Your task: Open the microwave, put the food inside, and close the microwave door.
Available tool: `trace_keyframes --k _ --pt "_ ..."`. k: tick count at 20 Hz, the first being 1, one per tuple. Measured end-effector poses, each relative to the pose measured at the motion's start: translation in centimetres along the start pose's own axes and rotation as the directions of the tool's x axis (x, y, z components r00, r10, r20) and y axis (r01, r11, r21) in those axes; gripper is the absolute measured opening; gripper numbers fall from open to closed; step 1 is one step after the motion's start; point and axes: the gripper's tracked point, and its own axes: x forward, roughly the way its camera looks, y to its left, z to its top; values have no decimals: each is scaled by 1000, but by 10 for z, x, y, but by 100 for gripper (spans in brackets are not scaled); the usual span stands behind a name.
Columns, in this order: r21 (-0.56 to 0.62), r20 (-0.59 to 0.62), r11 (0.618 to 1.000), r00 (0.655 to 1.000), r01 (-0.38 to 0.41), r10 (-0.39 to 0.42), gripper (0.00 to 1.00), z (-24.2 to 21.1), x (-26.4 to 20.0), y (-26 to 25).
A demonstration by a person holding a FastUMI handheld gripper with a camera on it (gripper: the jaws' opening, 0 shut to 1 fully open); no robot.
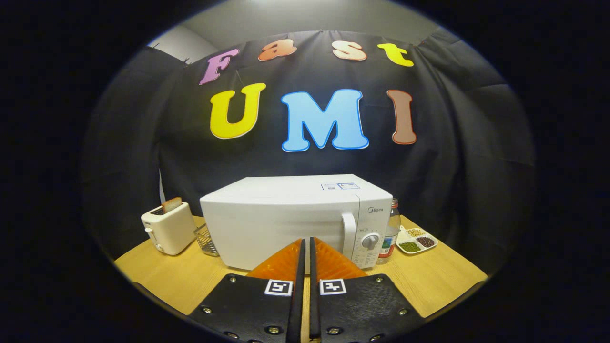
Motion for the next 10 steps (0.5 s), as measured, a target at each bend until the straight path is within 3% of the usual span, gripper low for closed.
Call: trace_keyframes --k 4,10 --pt "-24 70 999 997 -36 37 6 46 -59 11" --pt "-39 127 999 992 -14 19 6 91 -112 16"
